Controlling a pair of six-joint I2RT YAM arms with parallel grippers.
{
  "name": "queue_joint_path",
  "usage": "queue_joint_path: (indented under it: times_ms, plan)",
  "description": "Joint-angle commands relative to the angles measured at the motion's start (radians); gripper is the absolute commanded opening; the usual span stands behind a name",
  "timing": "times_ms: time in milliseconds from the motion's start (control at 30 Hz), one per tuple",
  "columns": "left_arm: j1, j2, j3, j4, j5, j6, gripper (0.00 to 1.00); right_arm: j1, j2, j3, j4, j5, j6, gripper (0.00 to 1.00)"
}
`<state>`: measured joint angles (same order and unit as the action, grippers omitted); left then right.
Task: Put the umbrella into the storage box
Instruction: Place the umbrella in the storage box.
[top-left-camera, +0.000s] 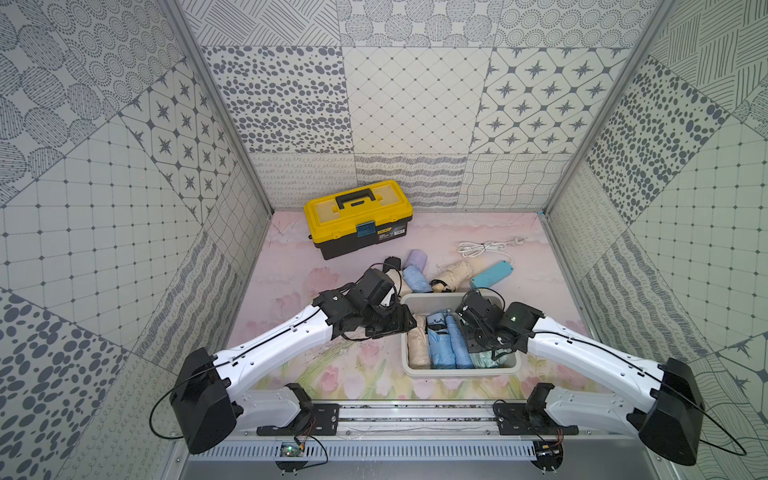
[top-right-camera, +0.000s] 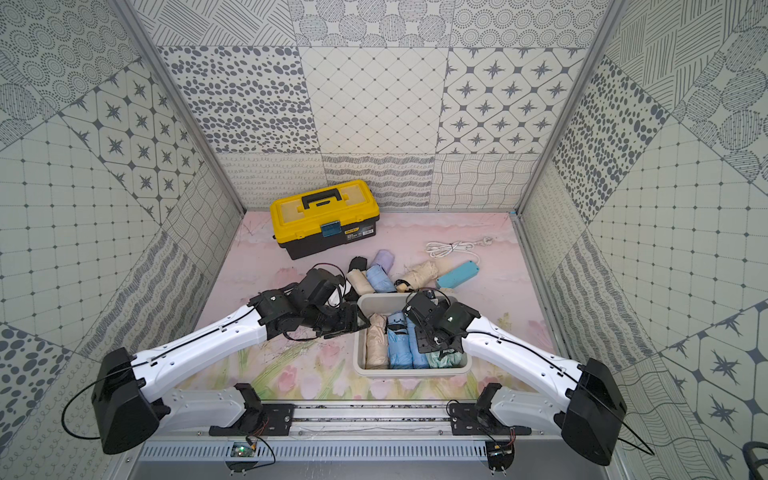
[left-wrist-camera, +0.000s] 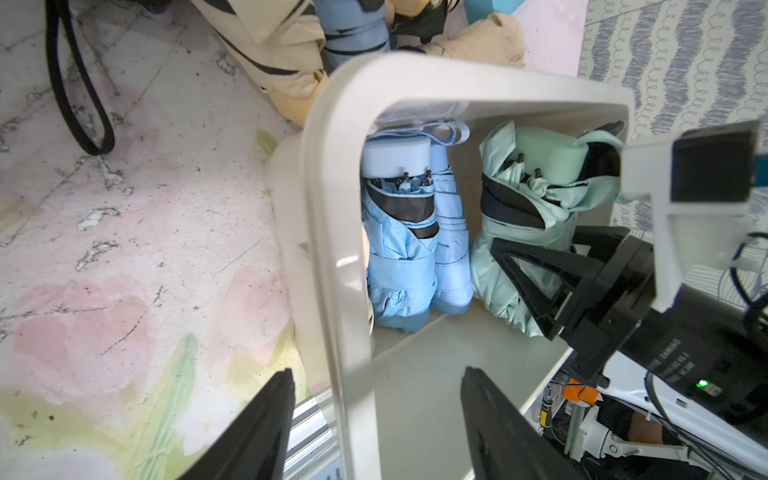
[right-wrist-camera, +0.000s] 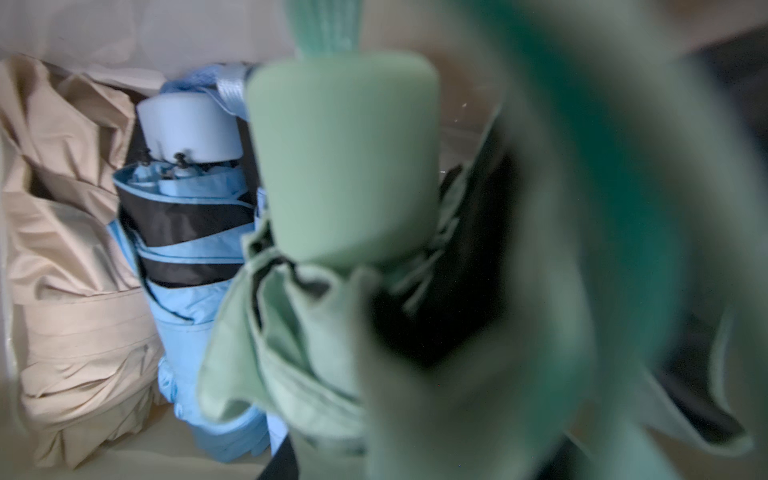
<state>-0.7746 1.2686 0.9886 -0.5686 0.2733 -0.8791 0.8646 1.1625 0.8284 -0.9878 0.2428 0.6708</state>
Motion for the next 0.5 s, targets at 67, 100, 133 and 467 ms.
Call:
queue_joint_path:
  times_ms: [67,100,133,467]
  plan:
    - [-0.018,0.038,0.004,-0.034,-0.049,0.012,0.59,0.005,0.031,-0.037,0.144,0.015,0.043,0.51]
    - [-0.018,0.044,0.006,-0.038,-0.056,0.017,0.58,0.006,0.034,-0.040,0.156,0.015,0.046,0.58]
    - [-0.019,0.050,0.010,-0.040,-0.061,0.024,0.56,0.005,0.034,-0.042,0.163,0.015,0.046,0.62]
    - [-0.022,0.094,0.040,-0.074,-0.148,0.063,0.37,0.003,-0.138,0.038,0.106,0.033,0.041,0.84]
